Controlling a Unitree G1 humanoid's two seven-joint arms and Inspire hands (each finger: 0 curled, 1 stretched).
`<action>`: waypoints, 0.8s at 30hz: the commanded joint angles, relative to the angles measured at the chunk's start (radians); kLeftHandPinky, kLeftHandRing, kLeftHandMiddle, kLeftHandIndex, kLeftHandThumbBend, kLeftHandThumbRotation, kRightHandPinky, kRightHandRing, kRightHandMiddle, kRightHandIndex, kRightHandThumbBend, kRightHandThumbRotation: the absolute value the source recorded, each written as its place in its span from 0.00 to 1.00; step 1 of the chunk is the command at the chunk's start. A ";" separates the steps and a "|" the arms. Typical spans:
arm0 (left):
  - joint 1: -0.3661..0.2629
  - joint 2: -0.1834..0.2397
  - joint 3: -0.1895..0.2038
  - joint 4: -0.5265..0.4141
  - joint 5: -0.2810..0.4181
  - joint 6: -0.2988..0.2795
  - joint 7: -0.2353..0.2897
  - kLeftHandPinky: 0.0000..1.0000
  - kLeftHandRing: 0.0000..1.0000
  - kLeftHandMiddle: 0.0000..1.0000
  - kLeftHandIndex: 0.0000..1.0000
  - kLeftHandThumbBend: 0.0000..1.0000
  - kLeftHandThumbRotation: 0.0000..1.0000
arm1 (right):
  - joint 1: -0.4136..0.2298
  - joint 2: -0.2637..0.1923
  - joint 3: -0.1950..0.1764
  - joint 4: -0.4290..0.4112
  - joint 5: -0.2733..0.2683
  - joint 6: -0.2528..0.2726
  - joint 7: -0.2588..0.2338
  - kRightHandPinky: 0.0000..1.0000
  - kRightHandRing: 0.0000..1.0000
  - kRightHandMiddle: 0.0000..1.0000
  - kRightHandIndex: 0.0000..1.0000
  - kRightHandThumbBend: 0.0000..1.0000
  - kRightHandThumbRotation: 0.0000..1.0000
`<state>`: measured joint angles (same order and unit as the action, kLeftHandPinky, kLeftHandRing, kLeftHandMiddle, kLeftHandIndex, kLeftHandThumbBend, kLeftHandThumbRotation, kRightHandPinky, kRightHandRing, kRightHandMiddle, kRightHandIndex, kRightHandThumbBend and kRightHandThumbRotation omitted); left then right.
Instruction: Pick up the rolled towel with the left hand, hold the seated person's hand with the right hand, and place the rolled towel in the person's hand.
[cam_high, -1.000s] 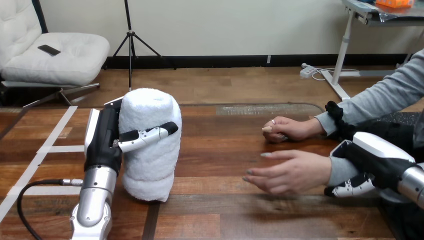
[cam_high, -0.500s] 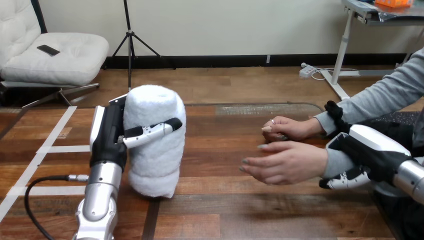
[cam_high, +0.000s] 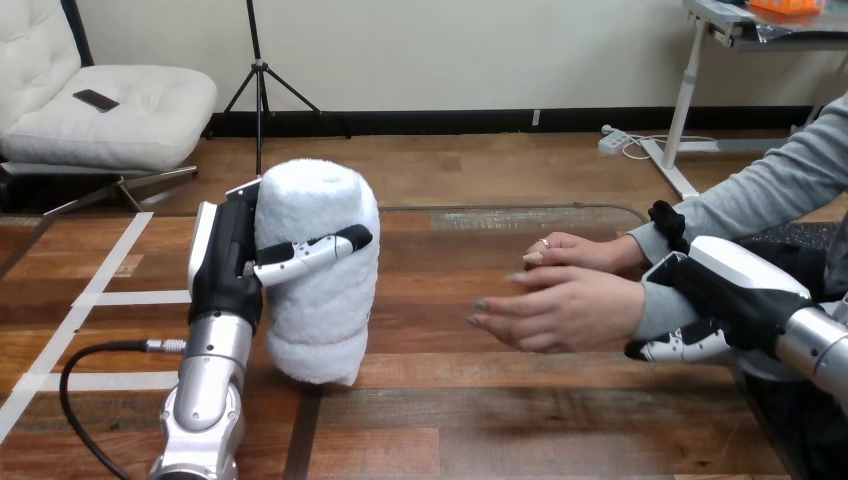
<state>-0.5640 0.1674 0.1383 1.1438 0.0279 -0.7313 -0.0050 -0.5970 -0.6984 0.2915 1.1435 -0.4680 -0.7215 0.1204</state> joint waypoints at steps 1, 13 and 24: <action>-0.120 -0.005 0.012 0.000 -0.013 -0.030 0.017 0.34 0.37 0.39 0.39 0.70 0.00 | -0.134 0.040 -0.036 -0.023 0.034 -0.007 -0.014 0.19 0.23 0.30 0.33 0.44 0.30; -0.140 -0.020 0.011 0.004 -0.014 -0.016 0.025 0.35 0.37 0.39 0.39 0.70 0.00 | -0.154 0.050 -0.030 -0.019 0.030 -0.011 -0.008 0.20 0.25 0.31 0.33 0.44 0.38; -0.159 -0.038 0.013 0.013 -0.021 -0.008 0.020 0.36 0.38 0.39 0.39 0.71 0.00 | -0.167 0.063 -0.030 -0.014 0.032 -0.001 -0.003 0.16 0.20 0.27 0.28 0.47 0.47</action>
<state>-0.6000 0.1362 0.1380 1.1630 0.0270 -0.7287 0.0131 -0.6412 -0.6778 0.2916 1.1436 -0.4683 -0.7128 0.1213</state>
